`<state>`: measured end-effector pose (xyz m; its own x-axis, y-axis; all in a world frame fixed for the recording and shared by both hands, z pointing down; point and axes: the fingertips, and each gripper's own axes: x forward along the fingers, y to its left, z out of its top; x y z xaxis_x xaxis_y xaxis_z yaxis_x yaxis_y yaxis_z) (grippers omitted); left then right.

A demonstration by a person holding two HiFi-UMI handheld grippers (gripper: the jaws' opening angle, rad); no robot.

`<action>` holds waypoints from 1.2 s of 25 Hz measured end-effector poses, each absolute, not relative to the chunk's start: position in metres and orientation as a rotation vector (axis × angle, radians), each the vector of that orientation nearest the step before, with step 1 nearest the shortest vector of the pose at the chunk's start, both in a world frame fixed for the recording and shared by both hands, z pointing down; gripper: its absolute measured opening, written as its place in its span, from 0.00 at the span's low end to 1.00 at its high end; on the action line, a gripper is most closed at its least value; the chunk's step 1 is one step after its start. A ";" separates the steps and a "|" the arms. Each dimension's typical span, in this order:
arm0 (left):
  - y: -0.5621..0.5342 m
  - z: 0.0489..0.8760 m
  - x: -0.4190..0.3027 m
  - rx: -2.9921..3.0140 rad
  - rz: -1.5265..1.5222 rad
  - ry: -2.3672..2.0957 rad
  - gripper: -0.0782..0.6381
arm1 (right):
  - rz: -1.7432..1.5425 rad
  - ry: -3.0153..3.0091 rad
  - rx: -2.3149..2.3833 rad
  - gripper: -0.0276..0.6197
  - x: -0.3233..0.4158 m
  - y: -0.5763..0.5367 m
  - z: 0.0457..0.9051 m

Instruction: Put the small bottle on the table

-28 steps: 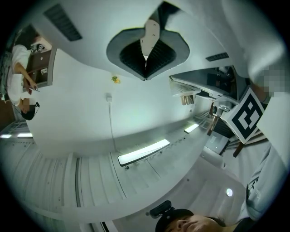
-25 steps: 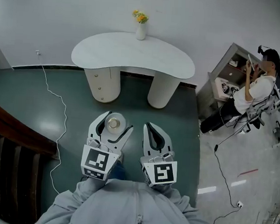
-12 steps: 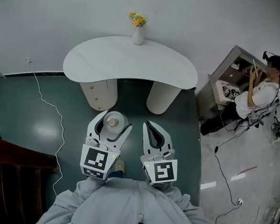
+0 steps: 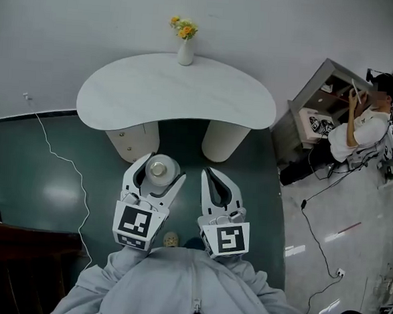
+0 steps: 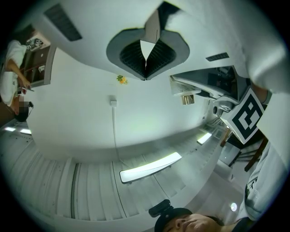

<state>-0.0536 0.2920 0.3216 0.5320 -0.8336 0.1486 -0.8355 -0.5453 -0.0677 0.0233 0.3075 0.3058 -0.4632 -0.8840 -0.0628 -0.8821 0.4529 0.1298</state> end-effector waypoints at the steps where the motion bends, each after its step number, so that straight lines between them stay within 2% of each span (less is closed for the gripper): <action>1: 0.290 0.323 -0.054 2.737 0.258 -1.486 0.57 | -0.220 -2.662 1.624 0.08 0.023 0.305 0.307; 14: 0.240 0.335 -0.056 2.707 0.255 -1.486 0.57 | -0.209 -2.671 1.597 0.08 0.019 0.253 0.315; 30: 0.096 0.337 -0.046 2.645 0.239 -1.560 0.57 | -0.177 -2.713 1.494 0.08 0.030 0.099 0.319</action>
<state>-0.0460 0.0958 0.3370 0.4753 -0.8644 0.1640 -0.8739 -0.4854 -0.0258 0.0297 0.0985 0.3194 -0.5353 -0.8444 -0.0206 -0.8399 0.5295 0.1190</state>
